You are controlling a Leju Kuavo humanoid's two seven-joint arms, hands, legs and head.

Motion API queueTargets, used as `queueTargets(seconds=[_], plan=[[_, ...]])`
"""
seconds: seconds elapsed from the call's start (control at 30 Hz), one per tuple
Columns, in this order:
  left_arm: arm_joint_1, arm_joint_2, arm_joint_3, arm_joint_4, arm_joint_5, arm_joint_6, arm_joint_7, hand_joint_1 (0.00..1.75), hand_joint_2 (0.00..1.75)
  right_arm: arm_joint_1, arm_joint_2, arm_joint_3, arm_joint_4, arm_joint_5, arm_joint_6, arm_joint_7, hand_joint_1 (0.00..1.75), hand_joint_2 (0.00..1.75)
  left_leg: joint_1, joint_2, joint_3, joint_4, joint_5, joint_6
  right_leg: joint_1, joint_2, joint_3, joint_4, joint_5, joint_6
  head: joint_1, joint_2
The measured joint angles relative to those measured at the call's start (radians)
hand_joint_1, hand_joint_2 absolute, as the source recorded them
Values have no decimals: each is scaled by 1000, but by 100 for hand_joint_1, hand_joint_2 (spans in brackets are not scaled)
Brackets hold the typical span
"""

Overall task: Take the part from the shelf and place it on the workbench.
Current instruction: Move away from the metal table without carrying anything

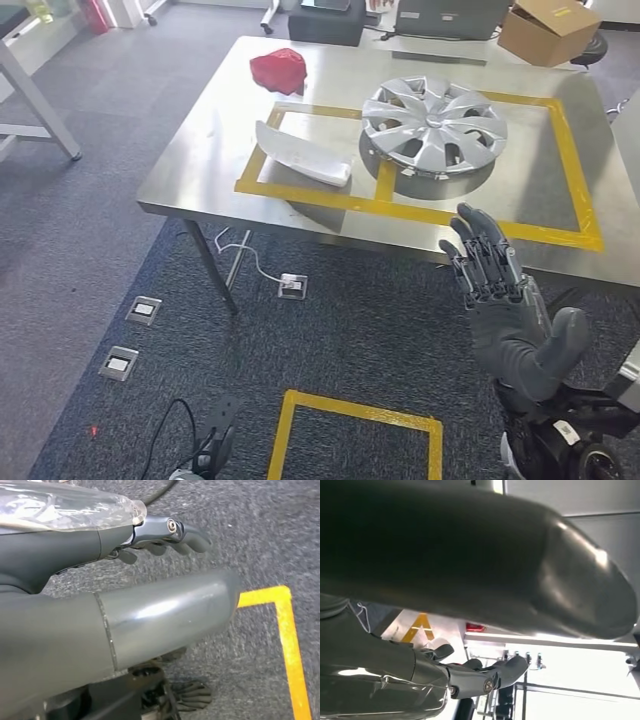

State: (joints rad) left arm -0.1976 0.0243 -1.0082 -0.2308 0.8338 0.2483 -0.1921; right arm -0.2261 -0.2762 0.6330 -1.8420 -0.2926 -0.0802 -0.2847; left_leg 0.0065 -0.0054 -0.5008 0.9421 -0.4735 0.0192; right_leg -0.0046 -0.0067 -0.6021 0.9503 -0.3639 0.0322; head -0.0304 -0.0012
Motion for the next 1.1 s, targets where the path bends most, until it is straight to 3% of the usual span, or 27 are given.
queueTargets(seconds=[0.03, 0.07, 0.17, 0.2, 0.23, 0.27, 0.37, 0.43, 0.5, 0.53, 0.6, 0.67, 0.7, 0.73, 0.77, 0.83, 0.9, 0.93, 1.03, 1.1], plan=[[0, 0, 0, 0, 0, 0, 0, 0, 0, 1, 0, -1, 0, 0, 0, 0, 0, 0, 1, 1, -5, -1, 7, 9, -1, 1, -6, 11, -13, 5, 2, 0], [-1, 0, 0, 0, -1, 0, 1, 0, 0, 1, 0, -2, 1, 0, 0, 0, 0, 0, 3, 3, -13, -3, 15, 17, -3, 2, -18, 41, -44, 10, 4, 0], [-2, 0, 0, 0, -4, -1, 4, 0, 0, 4, 0, -7, 2, 0, -1, -2, 0, 0, 2, 5, -41, -3, 37, 28, -5, 3, -73, 237, -184, 21, 10, 0], [-2, 0, 0, 0, -4, -1, 6, 0, 0, 7, 0, -8, 3, 0, -1, -3, 0, 0, 1, 5, -51, -2, 44, 28, -5, 3, -80, 290, -207, 22, 10, 0], [-2, 0, 0, 0, -4, -2, 8, 0, 0, 9, 0, -9, 3, 0, -1, -4, 0, 0, -1, 5, -60, -2, 51, 28, -5, 3, -70, 308, -209, 21, 10, 0], [-2, 0, 0, 0, -4, -2, 9, 0, 0, 11, 0, -10, 4, 0, -2, -5, 0, 0, -2, 5, -69, -1, 57, 27, -5, 3, -40, 283, -191, 18, 10, 0], [-2, -1, 0, 0, -4, -3, 10, 0, 0, 13, 0, -15, 4, 0, -2, -10, 0, 0, -5, 3, -84, 0, 74, 19, 3, 5, 112, 59, -133, -3, 10, 0], [-2, -2, 0, 0, -4, -3, 10, 0, 0, 14, 0, -19, 4, 0, -2, -11, 0, 0, -3, 4, -88, -2, 86, 8, 11, 6, 156, -21, -128, -13, 10, 0], [-1, -2, 0, 0, -3, -3, 10, 0, 0, 16, 0, -21, 4, 0, -2, -11, 0, 0, -2, 4, -90, -4, 95, -5, 11, 5, 153, -30, -115, -22, 10, 0], [-1, -1, 0, 0, -2, -3, 10, 0, 0, 16, 0, -22, 4, 0, -2, -11, 0, 0, -2, 4, -96, 4, 86, -11, 8, 2, 149, -35, -107, -29, 10, 0], [0, 0, 0, 0, -1, -3, 11, 0, 0, 16, 0, -24, 4, 0, -2, -11, 0, 0, -1, 3, -129, 79, 20, -21, 1, -2, 133, -43, -87, -45, 5, 0], [1, 0, 0, 0, 0, -3, 11, 0, 0, 18, 1, -25, 4, 0, -2, -11, 0, 0, 3, 2, -179, 221, -69, -30, 1, -4, 110, -42, -71, -51, 0, 0], [1, 0, 0, 0, 0, -3, 11, 0, 0, 19, 1, -25, 4, 0, -3, -11, 0, 0, 5, 2, -194, 278, -90, -34, 1, -4, 99, -40, -63, -51, -1, 0], [2, 1, 0, 0, 0, -3, 11, 0, 0, 19, 1, -25, 4, 0, -3, -11, 0, 0, 7, 2, -194, 304, -90, -37, 1, -5, 88, -38, -56, -49, -1, 0], [3, 2, 0, 0, 0, -3, 11, 0, 0, 20, 1, -25, 4, 0, -3, -11, 0, 0, 9, 2, -174, 289, -70, -40, 0, -4, 77, -34, -50, -47, -2, 0], [2, 3, 0, 0, 0, -3, 11, 0, 0, 20, 1, -26, 4, 0, -3, -11, 0, 0, 13, 3, -81, 153, -19, -41, -1, -4, 58, -22, -43, -41, -3, 0], [0, 3, 0, 0, 0, -3, 11, 0, 0, 20, 1, -26, 4, 0, -3, -11, 0, 0, 11, 0, -8, 33, 3, -32, 0, -3, 44, -9, -38, -32, -6, 0], [-1, 3, 0, 0, 0, -3, 11, 0, 0, 20, 1, -27, 4, 0, -2, -11, 0, 0, 9, -2, 4, 9, 2, -25, 2, -2, 40, -4, -35, -27, -6, 0], [-1, 3, 0, 0, 0, -3, 11, 0, 0, 21, 1, -27, 4, 0, -3, -11, 0, 0, 10, -2, -9, 3, 15, -2, 2, 1, 29, 6, -34, -8, -3, 0], [-1, 3, 0, 0, 1, -3, 11, 0, 0, 22, 1, -28, 4, 0, -3, -11, 0, 0, 12, 1, -23, -1, 30, 12, -2, 4, 2, 71, -95, 2, 2, 0]])
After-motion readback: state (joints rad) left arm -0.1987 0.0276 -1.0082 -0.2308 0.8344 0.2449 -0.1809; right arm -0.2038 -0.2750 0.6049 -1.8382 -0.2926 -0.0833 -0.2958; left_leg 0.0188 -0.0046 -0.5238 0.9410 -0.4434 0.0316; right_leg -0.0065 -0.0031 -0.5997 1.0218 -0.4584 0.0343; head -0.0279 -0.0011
